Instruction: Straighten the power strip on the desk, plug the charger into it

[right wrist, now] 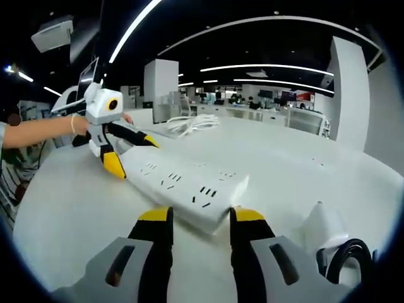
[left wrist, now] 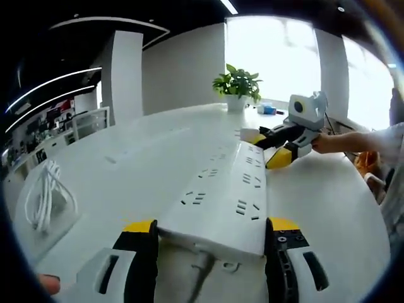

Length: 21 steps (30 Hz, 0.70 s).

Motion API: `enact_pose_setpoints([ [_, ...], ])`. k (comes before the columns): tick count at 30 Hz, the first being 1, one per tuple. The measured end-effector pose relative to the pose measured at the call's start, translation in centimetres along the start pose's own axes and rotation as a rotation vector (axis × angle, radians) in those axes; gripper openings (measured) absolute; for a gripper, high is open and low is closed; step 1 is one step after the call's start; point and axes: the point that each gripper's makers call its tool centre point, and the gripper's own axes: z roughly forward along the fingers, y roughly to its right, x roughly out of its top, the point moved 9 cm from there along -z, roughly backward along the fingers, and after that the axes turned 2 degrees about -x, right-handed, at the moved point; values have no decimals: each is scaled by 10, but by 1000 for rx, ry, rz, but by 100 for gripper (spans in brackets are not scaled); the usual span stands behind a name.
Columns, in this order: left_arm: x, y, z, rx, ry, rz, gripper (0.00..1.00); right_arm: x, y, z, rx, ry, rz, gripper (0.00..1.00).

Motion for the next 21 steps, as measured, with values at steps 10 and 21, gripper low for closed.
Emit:
enact_pose_setpoints([
  [10, 3, -4, 0, -37, -42, 16, 69, -1, -4, -5, -3, 1, 6, 32],
  [21, 5, -5, 1, -58, -70, 25, 69, -2, -6, -8, -7, 1, 19, 32],
])
